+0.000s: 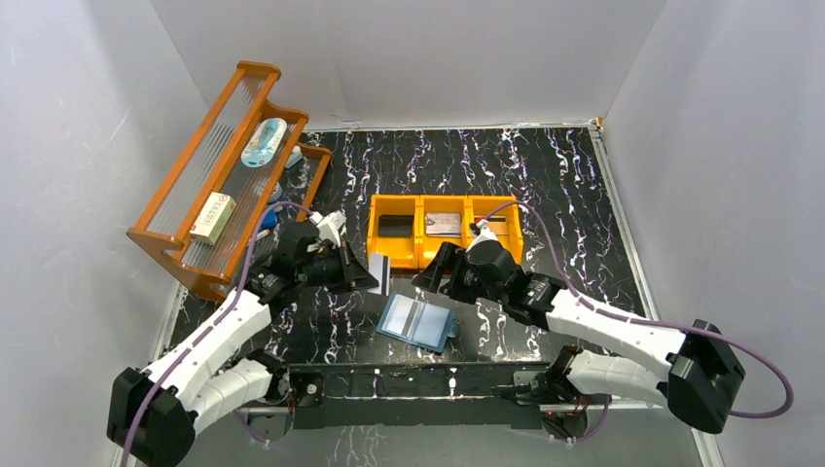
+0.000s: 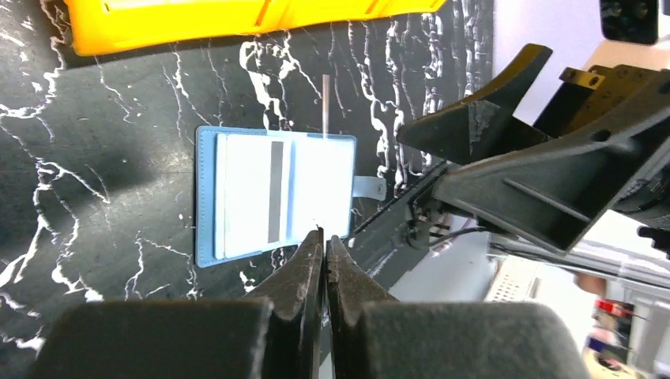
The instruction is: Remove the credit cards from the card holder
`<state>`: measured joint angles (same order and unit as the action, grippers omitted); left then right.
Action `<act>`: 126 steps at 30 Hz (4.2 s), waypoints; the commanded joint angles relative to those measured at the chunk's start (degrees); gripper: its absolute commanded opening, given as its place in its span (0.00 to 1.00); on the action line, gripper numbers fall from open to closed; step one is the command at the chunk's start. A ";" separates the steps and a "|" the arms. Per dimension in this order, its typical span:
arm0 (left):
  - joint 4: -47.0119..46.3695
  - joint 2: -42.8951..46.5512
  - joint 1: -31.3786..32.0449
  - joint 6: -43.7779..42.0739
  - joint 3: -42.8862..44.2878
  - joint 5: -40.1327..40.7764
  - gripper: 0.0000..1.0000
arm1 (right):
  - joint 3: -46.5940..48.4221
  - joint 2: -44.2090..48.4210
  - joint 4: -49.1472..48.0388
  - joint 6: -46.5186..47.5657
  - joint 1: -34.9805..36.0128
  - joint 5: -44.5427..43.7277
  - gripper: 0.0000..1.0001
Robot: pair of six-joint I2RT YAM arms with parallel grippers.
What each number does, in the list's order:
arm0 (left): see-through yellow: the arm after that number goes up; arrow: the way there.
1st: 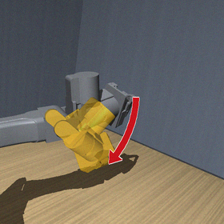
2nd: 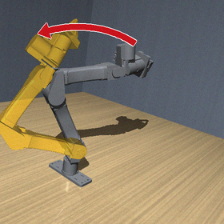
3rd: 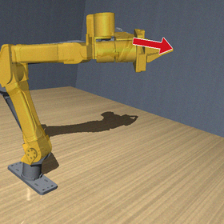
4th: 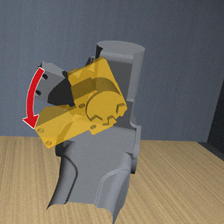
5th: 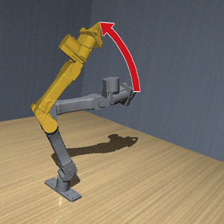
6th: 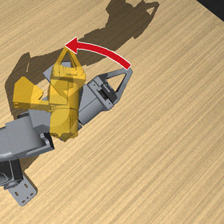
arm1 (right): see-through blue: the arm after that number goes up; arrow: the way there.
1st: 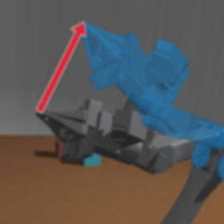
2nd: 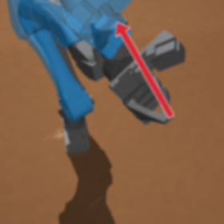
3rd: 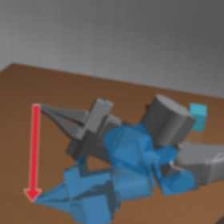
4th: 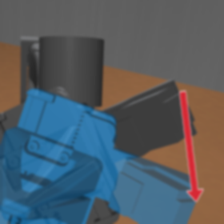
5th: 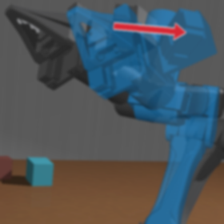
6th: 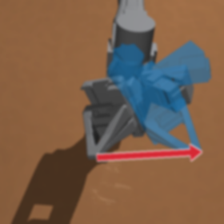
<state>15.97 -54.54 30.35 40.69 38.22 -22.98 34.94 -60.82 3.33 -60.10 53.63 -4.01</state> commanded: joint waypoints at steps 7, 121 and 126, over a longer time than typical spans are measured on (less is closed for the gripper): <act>-40.97 1.18 -8.46 22.87 -16.22 -28.68 0.00 | -1.49 2.84 -10.81 0.60 -14.44 22.78 0.81; 11.18 16.68 -7.50 -17.04 -0.66 21.81 0.98 | 29.64 -16.55 11.71 59.05 -9.20 -9.71 0.00; 11.19 16.67 -7.45 -16.96 -0.77 22.14 0.98 | 29.64 -20.09 11.34 67.09 -9.24 -11.46 0.00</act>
<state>28.25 -38.04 22.79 24.47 37.47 -0.49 61.82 -78.96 16.23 -3.31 44.29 -13.06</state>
